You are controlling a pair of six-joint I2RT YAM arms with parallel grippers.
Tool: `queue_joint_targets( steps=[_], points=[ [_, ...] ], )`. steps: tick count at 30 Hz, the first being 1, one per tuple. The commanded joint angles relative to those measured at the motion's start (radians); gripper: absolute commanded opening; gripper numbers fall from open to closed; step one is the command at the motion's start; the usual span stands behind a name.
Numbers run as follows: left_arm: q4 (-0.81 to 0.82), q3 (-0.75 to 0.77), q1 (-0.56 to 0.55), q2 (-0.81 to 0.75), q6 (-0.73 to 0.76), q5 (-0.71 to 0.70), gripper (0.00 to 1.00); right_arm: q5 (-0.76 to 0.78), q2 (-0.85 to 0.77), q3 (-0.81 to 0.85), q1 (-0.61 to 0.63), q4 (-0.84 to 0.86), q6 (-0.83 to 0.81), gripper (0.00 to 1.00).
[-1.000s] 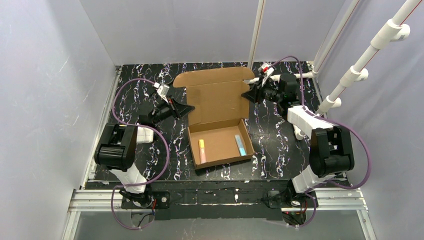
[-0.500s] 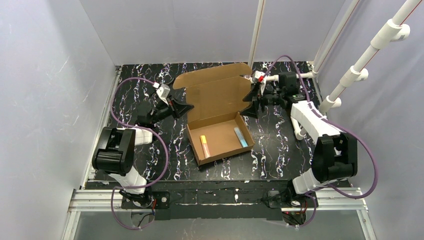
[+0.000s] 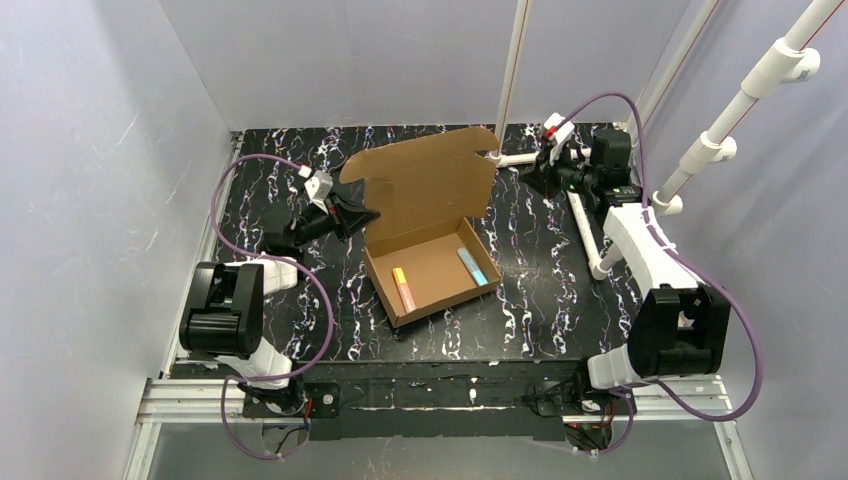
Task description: Fold the paper box
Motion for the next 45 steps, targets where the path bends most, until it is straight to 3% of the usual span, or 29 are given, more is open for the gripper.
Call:
queue_joint_targets(
  steps=[1,6,10,11,16,23,37,41,45],
  points=[
    [0.032,-0.008,0.003,-0.043,0.009,0.049,0.00,0.224,0.079,-0.003,0.020,0.324,0.249,0.11],
    [0.040,-0.019,-0.002,-0.054,-0.006,0.064,0.00,0.222,0.188,-0.036,0.123,0.503,0.333,0.09],
    [0.043,-0.025,-0.005,-0.060,-0.006,0.074,0.00,0.039,0.195,-0.091,0.172,0.594,0.365,0.09],
    [0.045,-0.024,-0.006,-0.060,-0.006,0.079,0.00,0.008,0.190,-0.107,0.176,0.625,0.369,0.13],
    [0.052,0.015,-0.024,-0.039,-0.048,0.140,0.00,-0.045,0.255,-0.069,0.174,0.640,0.364,0.51],
    [0.054,0.049,-0.042,-0.023,-0.074,0.182,0.00,-0.216,0.335,-0.052,0.175,0.771,0.385,0.75],
    [0.052,0.085,-0.061,0.008,-0.078,0.198,0.00,-0.299,0.474,0.004,0.175,1.066,0.565,0.79],
    [0.052,0.085,-0.065,0.010,-0.080,0.201,0.00,-0.323,0.510,0.020,0.175,1.146,0.631,0.69],
    [0.052,0.088,-0.068,0.013,-0.081,0.198,0.00,-0.358,0.526,0.013,0.176,1.269,0.725,0.48]
  ],
)
